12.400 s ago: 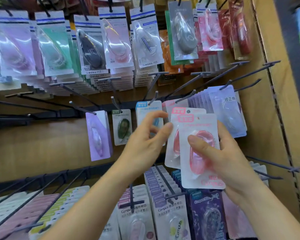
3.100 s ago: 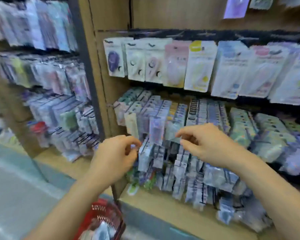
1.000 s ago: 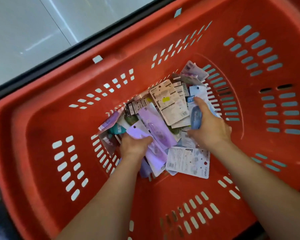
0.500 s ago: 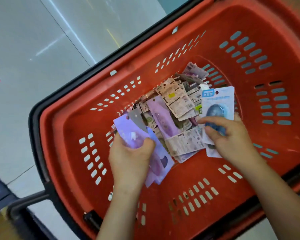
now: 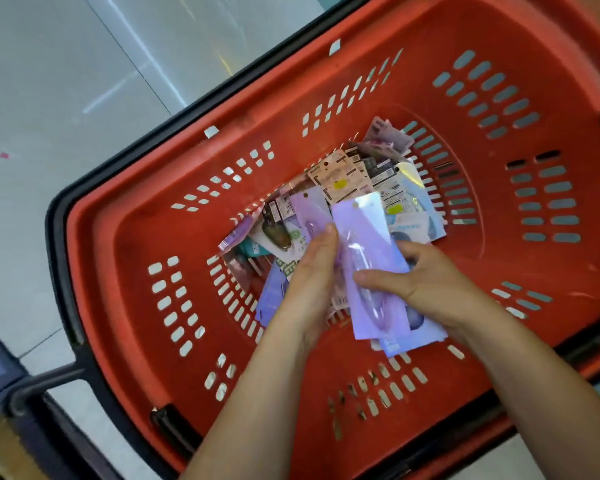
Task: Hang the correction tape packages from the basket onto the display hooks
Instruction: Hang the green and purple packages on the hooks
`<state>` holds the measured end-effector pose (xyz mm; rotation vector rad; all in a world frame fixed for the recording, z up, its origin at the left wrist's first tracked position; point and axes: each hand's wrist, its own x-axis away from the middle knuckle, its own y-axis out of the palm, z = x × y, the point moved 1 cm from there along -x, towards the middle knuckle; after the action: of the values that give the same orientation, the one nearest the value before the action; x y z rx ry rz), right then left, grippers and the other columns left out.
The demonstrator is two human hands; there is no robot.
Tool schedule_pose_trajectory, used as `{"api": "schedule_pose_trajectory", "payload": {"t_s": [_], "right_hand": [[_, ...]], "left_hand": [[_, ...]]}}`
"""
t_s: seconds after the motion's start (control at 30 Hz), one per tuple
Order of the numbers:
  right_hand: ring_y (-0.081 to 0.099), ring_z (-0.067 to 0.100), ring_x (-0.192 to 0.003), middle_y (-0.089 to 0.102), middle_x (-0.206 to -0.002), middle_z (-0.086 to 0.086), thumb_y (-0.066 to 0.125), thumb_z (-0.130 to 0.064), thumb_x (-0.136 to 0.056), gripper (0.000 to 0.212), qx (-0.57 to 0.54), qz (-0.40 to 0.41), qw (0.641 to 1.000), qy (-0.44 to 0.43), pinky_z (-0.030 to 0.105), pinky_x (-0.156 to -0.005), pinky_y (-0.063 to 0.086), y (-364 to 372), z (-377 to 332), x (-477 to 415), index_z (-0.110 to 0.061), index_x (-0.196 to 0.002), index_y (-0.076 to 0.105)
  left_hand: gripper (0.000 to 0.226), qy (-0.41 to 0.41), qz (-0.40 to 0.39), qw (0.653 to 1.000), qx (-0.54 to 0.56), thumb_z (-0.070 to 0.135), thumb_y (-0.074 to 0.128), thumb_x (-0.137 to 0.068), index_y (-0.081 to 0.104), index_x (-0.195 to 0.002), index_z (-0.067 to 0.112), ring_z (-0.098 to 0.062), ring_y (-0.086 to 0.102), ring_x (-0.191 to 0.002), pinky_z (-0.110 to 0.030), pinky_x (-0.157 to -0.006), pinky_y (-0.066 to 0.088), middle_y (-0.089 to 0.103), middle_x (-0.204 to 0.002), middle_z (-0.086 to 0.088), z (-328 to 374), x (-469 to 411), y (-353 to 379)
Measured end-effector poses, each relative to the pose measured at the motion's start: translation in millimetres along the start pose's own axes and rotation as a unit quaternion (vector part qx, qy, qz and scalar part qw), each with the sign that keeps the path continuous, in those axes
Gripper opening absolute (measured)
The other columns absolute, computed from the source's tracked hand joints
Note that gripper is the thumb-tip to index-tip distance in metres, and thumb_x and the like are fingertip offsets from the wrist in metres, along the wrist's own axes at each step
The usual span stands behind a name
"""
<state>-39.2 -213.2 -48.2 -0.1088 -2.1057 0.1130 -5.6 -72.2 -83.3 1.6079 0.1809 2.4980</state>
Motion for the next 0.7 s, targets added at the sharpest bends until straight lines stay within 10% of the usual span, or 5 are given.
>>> {"api": "schedule_pose_trajectory", "payload": {"t_s": [0.13, 0.43, 0.6, 0.7], "right_hand": [[0.066, 0.023, -0.064, 0.071, -0.078, 0.005, 0.089, -0.032, -0.067, 0.035, 0.076, 0.145, 0.987, 0.01, 0.036, -0.05, 0.055, -20, 9, -13, -0.015, -0.09, 0.069], [0.063, 0.028, -0.109, 0.069, -0.111, 0.002, 0.075, -0.081, -0.03, 0.103, 0.127, 0.15, 0.98, 0.01, 0.049, -0.09, 0.055, -21, 21, -17, -0.024, -0.115, 0.065], [0.068, 0.014, -0.073, 0.07, -0.081, -0.006, 0.087, -0.033, -0.069, 0.03, 0.043, 0.149, 0.988, -0.018, 0.026, -0.056, 0.05, -25, 7, 8, -0.024, -0.088, 0.066], [0.068, 0.011, -0.069, 0.071, -0.081, -0.009, 0.086, -0.027, -0.073, 0.024, -0.011, 0.141, 0.99, -0.021, 0.023, -0.049, 0.047, -25, -9, 35, -0.029, -0.087, 0.066]], "left_hand": [[0.084, -0.031, 0.263, 0.945, -0.19, 0.056, 0.065, -0.062, 0.05, -0.132, 0.013, -0.031, 0.053, -0.123, -0.043, -0.104, 0.045, 0.056, -0.134, -0.012, -40, -48, -30], [0.057, -0.059, 0.352, 0.915, -0.191, 0.027, 0.077, -0.079, 0.043, -0.125, 0.022, -0.031, 0.062, -0.092, -0.033, -0.077, 0.045, 0.065, -0.107, -0.005, -89, -61, -20], [0.028, 0.035, 0.323, 0.929, -0.178, 0.019, 0.081, -0.078, 0.066, -0.102, 0.019, -0.016, 0.069, -0.08, -0.026, -0.073, 0.053, 0.075, -0.097, -0.002, -55, -14, -41], [0.018, 0.094, 0.209, 0.97, -0.081, 0.003, 0.074, -0.084, 0.068, -0.094, 0.017, -0.005, 0.071, -0.073, -0.018, -0.063, 0.053, 0.076, -0.091, 0.0, -3, 45, -37]]}}
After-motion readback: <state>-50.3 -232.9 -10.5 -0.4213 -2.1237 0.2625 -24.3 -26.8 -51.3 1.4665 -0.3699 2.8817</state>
